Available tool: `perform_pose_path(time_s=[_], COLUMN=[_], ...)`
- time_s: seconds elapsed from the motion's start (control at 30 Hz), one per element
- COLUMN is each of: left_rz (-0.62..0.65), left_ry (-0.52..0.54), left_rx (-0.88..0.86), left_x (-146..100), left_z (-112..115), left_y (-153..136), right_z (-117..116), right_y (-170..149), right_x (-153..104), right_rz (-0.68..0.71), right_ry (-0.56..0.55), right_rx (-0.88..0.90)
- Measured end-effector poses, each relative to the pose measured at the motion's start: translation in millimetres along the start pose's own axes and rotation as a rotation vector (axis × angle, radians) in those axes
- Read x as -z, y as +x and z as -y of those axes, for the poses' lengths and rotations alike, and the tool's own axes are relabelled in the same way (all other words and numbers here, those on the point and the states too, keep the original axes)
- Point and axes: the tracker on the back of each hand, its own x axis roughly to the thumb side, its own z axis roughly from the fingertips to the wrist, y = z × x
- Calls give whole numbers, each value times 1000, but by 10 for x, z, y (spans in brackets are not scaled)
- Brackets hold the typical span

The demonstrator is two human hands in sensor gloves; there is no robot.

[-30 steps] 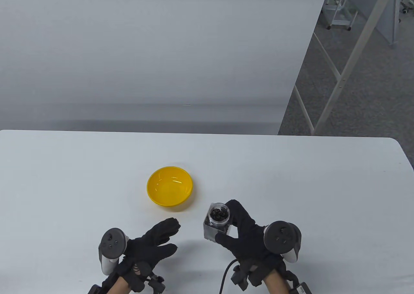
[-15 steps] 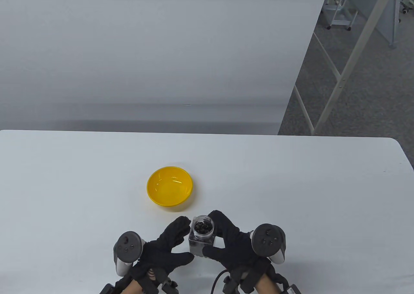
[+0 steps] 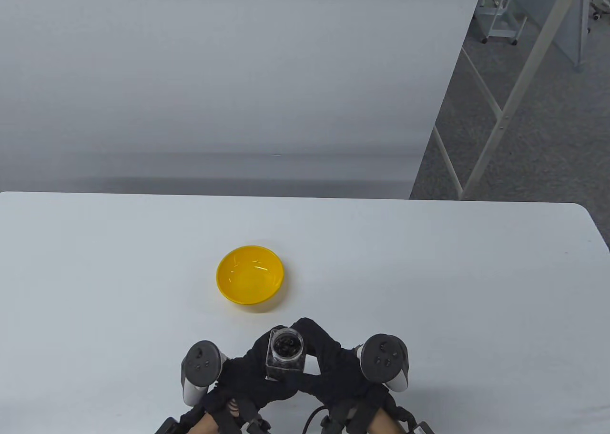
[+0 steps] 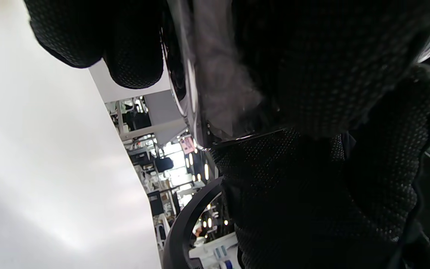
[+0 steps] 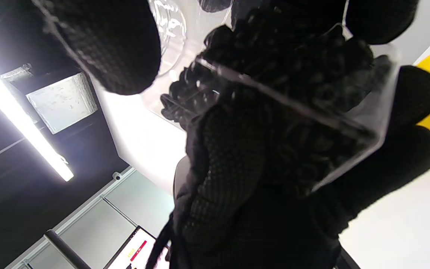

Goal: Pour coffee beans from coffee jar into bowl

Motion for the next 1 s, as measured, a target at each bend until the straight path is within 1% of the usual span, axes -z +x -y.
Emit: perform_pose_path(time_s=[0.1, 0.17, 0.23, 0.47, 0.67, 0.77, 0.87, 1.0], left_rz=[-2, -2, -5, -1, -13, -13, -40, -57], left_ry=[33, 54, 45, 59, 100, 122, 153, 199], left_rx=[-1, 28, 22, 30, 51, 68, 101, 128], left_x=[-14, -30, -28, -34, -41, -52, -90, -124], left_z=[-23, -43, -56, -118, -278, -383, -509, -685], left_y=[-13, -25, -35, -35, -29, 3, -7, -32], right_z=[-4, -13, -13, 27, 162, 278, 390, 513], right_y=[0, 17, 21, 12, -8, -12, -25, -61], right_x=[1, -5, -9, -68, -151, -205, -278, -406], right_rz=[-25, -48, -52, -117, -171, -191, -269, -340], right_ry=[24, 18, 22, 22, -38, -100, -114, -131], right_rx=[-25, -82, -141, -245, -428, -561, -685, -788])
